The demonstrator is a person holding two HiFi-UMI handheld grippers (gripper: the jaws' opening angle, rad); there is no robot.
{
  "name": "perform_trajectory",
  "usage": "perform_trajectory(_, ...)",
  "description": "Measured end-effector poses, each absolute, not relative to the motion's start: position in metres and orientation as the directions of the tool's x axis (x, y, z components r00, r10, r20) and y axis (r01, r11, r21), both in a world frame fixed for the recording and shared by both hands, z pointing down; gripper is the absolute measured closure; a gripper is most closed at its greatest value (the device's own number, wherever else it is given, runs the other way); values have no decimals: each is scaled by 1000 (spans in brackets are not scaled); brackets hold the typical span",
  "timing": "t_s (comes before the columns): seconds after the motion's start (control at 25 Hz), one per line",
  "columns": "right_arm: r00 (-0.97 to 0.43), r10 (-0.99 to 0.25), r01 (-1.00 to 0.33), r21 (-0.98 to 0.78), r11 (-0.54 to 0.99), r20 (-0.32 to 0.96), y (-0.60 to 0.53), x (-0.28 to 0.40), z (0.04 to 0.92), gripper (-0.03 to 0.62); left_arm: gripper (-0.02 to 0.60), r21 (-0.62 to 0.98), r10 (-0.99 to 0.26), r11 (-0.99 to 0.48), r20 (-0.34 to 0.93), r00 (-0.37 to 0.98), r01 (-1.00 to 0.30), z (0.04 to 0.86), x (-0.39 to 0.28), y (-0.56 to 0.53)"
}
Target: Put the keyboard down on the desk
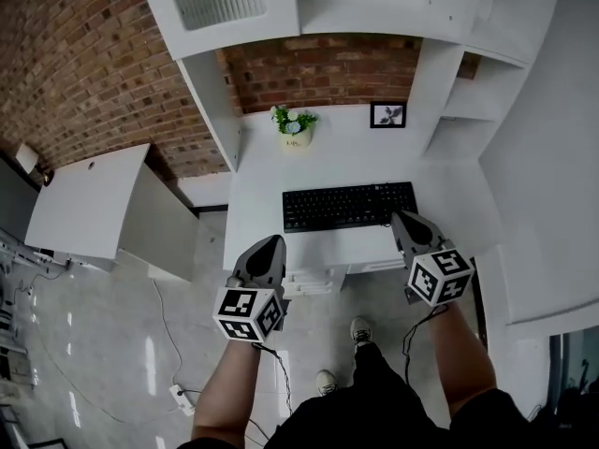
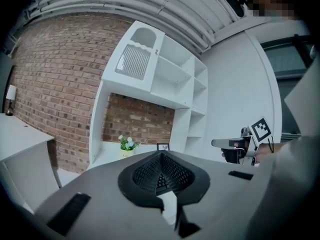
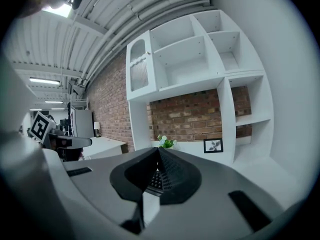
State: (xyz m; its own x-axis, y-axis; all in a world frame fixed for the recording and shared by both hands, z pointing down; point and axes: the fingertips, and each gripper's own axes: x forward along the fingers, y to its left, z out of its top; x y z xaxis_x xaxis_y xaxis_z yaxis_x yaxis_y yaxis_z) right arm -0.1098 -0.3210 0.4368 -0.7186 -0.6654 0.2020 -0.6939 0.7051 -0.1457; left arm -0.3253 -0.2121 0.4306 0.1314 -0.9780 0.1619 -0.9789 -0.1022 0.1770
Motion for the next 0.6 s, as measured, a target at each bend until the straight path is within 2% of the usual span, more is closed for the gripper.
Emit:
perform_trajectory(0.28,-715,-676,-698,-148,700,179,-245,-110,419,577,563,178,-970,-168,146,194,-970,416,-306,-153)
perform_trajectory(0.6,-731,-663,-682,-153,715,161,-194,-103,407,577,565,177,-971,-179,128,203,-968,406,-289,-105)
